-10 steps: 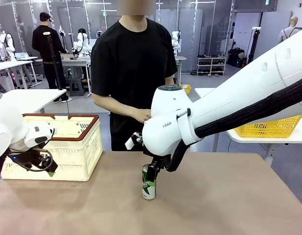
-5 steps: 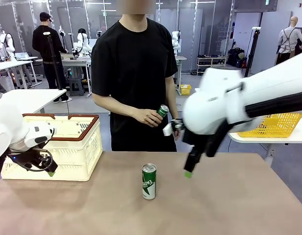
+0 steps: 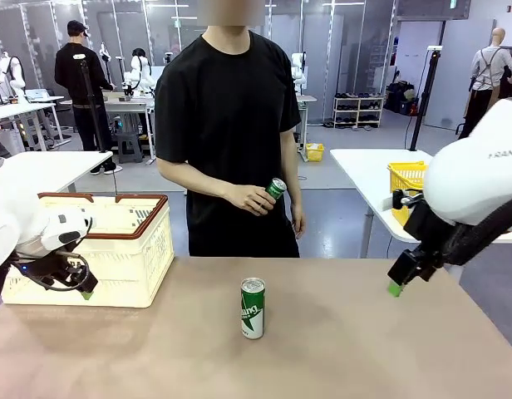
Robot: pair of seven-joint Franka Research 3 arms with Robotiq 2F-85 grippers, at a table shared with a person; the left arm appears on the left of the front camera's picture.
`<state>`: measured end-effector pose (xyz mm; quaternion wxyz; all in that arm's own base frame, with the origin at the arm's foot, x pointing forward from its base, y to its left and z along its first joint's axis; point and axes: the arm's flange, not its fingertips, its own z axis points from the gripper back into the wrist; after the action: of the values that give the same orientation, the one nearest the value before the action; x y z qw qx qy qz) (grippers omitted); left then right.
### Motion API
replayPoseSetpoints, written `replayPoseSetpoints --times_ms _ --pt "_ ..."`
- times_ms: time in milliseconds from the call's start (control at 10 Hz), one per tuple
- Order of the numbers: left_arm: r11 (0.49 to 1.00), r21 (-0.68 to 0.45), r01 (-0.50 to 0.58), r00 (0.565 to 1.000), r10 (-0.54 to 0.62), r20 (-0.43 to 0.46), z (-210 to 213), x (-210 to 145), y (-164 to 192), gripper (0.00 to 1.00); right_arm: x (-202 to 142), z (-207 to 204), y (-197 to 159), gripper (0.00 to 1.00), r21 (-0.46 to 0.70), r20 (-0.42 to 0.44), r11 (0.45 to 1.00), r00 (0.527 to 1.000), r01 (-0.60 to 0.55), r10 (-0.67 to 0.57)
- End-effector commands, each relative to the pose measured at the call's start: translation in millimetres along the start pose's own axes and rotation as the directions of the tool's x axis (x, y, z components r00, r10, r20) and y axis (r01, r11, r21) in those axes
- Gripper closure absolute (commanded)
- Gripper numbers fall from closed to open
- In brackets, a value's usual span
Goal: Place the drinks into the Shopping basket.
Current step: Pick up one drink and place it into the Shopping basket.
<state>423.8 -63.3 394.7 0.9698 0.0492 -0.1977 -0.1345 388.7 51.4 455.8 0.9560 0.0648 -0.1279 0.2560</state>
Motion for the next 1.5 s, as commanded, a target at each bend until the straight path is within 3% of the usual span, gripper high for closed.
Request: replayPoseSetpoints --times_ms 0,300,400,900,1200,1400 --pt "1.000 0.002 0.000 1.000 0.000 -0.004 1.4 -0.6 0.3 0.00 -3.5 -4.7 6.9 0.00 -0.051 0.002 0.989 0.990 0.142 -0.142" --pt "1.000 0.002 0.000 1.000 0.000 -0.004 1.4 -0.6 0.3 0.00 -6.9 -8.7 1.2 0.00 -0.106 0.032 0.973 0.979 0.205 -0.202" --pt "1.000 0.002 0.000 1.000 0.000 -0.004 1.4 -0.6 0.3 0.00 -6.4 -1.9 -2.5 0.00 -0.026 0.002 0.989 0.989 0.147 -0.147" --pt "1.000 0.000 0.000 1.000 0.000 0.000 0.0 0.0 0.0 0.00 -6.4 -1.9 -2.5 0.00 -0.026 0.002 0.989 0.989 0.147 -0.147" --pt "0.982 -0.185 -0.034 0.999 0.032 -0.015 19.6 10.3 -72.2 0.00 -6.4 -1.9 -2.5 0.00 -0.026 0.002 0.989 0.989 0.147 -0.147" --pt "0.975 -0.220 -0.005 0.998 -0.010 -0.065 25.5 25.0 -117.7 0.00 -6.4 -1.9 -2.5 0.00 -0.026 0.002 0.989 0.989 0.147 -0.147"
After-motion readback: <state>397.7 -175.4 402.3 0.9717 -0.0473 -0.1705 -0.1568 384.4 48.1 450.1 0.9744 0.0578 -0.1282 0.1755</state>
